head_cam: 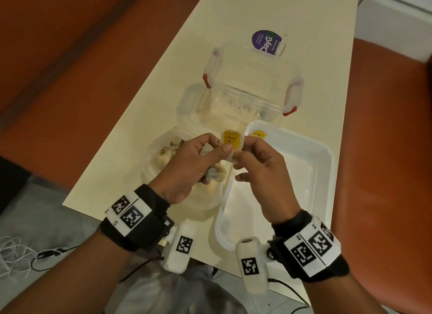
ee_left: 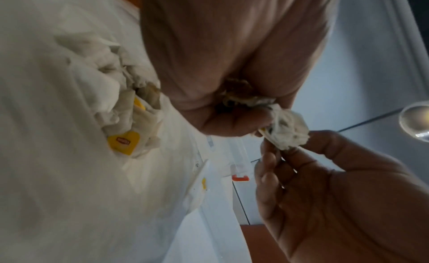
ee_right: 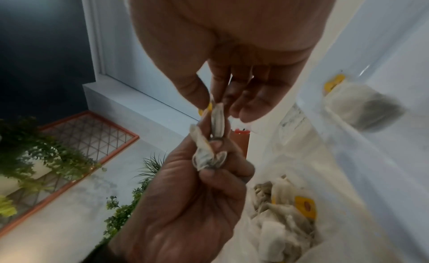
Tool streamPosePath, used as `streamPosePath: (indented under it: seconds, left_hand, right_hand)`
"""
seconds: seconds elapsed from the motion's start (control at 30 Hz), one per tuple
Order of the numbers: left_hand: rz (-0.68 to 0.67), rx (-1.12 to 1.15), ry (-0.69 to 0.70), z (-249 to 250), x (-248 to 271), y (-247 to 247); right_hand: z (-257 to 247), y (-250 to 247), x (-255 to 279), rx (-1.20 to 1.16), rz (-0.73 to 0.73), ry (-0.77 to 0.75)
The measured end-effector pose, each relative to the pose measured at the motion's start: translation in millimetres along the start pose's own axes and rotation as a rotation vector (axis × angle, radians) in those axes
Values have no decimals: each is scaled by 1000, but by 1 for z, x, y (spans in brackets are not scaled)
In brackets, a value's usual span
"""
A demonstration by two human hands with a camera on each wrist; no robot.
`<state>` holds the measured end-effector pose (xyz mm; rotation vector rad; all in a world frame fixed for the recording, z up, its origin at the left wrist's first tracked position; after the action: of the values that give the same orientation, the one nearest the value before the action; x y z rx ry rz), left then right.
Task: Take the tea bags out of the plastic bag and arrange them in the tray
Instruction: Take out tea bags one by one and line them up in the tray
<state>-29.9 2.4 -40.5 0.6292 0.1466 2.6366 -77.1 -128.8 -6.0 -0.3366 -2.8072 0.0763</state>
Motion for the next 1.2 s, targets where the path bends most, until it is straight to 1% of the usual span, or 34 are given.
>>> streamPosePath:
  seconds: [0.1, 0.17, 0.23, 0.33, 0.43, 0.5, 0.57, 0.6, 0.67, 0.83, 1.0, 1.2]
  left_hand:
    - [-61, -146, 34, -1, 2, 3]
    - [-95, -207, 18, -3, 4, 5]
    - [-101, -231, -22, -6, 6, 4]
    - [-37, -135, -91, -9, 11, -5]
    - [30, 3, -144, -14, 17, -16]
    - [50, 68, -163, -17, 21, -22]
    - [54, 77, -176, -21, 24, -25]
    - [57, 81, -183, -23, 26, -25]
    - [70, 98, -194, -24, 28, -25]
    - [84, 107, -201, -25, 31, -24]
    - [99, 113, -212, -26, 31, -23]
    - [108, 111, -212, -26, 31, -23]
  right_hand:
    - [5, -12, 2, 38, 0, 18]
    - [8, -20, 1, 84, 12, 6]
    - [11, -32, -3, 90, 36, 11]
    - [17, -57, -14, 122, 97, 33]
    - [35, -78, -28, 293, 128, 59]
    - [53, -78, -37, 488, 57, 95]
    - [72, -68, -42, 630, -73, 171]
    - [80, -63, -45, 643, -121, 212]
    - [89, -59, -52, 633, -139, 248]
    - [86, -64, -70, 636, -32, 198]
    - [90, -71, -79, 608, 54, 239]
    - [94, -71, -83, 519, 99, 277]
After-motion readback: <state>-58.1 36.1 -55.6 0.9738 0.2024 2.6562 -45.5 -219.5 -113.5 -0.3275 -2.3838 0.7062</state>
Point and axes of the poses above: each hand's wrist, its own x-axis away from the middle knuckle, its own y-axis out of the palm, z = x × y, the point moved 7 cm from there along -x, towards the middle knuckle, and after that the axes turned 2 degrees about -x, right-handed, at the moved point
